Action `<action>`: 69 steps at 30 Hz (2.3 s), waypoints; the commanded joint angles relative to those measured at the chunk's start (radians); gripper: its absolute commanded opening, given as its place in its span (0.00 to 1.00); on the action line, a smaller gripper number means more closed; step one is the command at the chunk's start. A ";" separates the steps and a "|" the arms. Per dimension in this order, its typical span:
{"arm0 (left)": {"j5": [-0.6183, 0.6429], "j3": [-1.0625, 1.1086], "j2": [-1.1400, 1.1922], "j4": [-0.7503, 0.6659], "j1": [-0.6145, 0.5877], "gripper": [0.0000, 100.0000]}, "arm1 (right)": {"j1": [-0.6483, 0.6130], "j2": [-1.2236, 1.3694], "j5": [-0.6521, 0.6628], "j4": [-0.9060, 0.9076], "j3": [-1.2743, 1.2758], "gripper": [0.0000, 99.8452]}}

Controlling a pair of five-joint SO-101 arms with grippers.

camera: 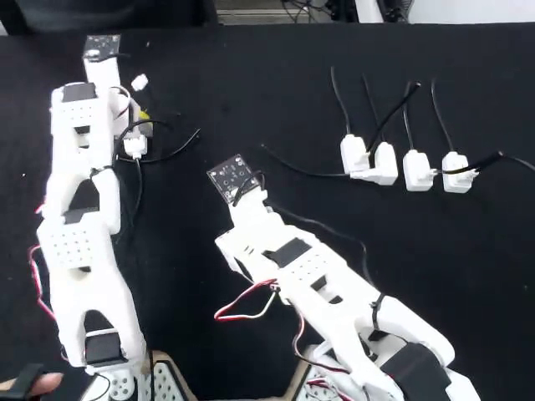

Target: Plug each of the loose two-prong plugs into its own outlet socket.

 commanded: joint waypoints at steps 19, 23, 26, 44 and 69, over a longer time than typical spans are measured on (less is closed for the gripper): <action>0.046 -0.464 0.127 0.272 0.047 0.03 | -0.005 -0.042 0.000 -0.025 -0.007 0.19; 0.018 -0.641 0.080 0.482 0.038 0.03 | -0.005 -0.042 0.000 -0.025 -0.007 0.19; -0.072 -0.704 0.092 0.565 0.019 0.03 | -0.005 -0.042 0.000 -0.025 -0.007 0.19; -0.497 0.360 -0.617 0.450 -0.047 0.03 | -0.005 -0.044 0.000 -0.025 -0.007 0.19; -0.890 1.672 -1.269 -0.206 -0.068 0.22 | -0.005 -0.042 0.000 -0.026 0.005 0.19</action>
